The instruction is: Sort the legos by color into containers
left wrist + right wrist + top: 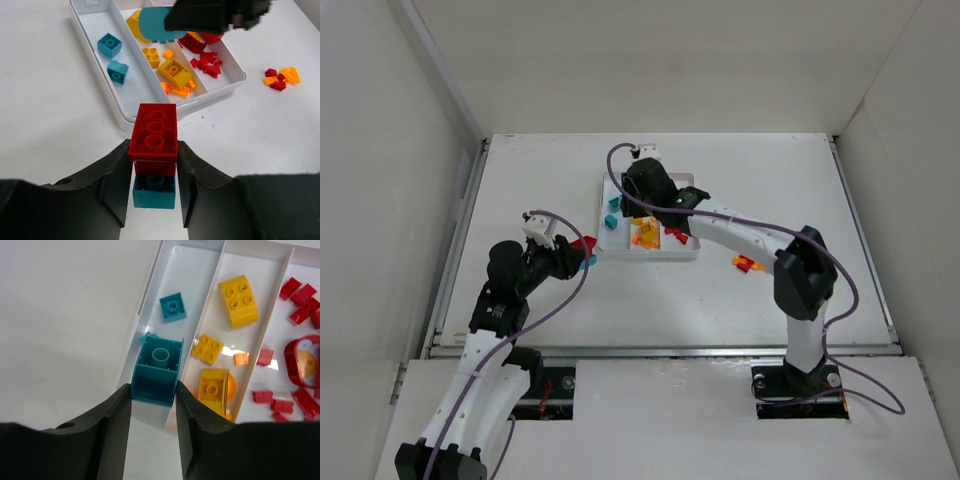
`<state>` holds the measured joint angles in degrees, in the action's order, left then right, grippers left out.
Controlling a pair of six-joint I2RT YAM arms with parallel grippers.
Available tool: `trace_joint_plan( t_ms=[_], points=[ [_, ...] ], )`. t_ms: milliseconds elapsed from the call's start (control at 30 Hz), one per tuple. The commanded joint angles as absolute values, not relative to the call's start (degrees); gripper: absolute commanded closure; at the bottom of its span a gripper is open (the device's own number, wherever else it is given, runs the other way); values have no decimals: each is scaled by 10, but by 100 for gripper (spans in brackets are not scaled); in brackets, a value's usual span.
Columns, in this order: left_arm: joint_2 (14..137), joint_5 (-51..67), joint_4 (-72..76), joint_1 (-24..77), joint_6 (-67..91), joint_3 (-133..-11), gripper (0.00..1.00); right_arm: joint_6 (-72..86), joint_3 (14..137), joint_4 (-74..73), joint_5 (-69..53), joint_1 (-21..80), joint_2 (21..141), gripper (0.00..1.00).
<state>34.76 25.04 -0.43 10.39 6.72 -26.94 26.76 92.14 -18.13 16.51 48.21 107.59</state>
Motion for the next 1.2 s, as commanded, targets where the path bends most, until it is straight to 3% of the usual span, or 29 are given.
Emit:
trace_joint_plan(
  t_ms=[0,167,267,433,533,667,733,867,1000,1167],
  points=[
    [334,223,18,105,73,-269,100,273,1001,-165,113,463,1123,100],
    [334,218,18,105,78,-269,100,266,1105,-195,149,463,1207,100],
    [329,213,18,105,78,-269,100,266,1179,-232,187,463,1264,85],
    [329,213,18,105,78,-269,100,261,1224,-252,220,458,1307,50],
    [329,213,18,105,78,-269,100,261,1224,-247,220,452,1307,46],
    [329,213,18,105,78,-269,100,229,1224,-228,169,441,1307,29],
    [329,213,18,105,78,-269,100,211,1224,-228,137,441,1300,29],
    [329,218,13,105,72,-280,100,145,1136,-166,105,446,1206,29],
    [329,229,8,105,62,-294,100,75,906,-73,59,466,1001,27],
    [329,257,32,105,70,-305,100,80,757,-12,5,514,871,21]
  ],
)
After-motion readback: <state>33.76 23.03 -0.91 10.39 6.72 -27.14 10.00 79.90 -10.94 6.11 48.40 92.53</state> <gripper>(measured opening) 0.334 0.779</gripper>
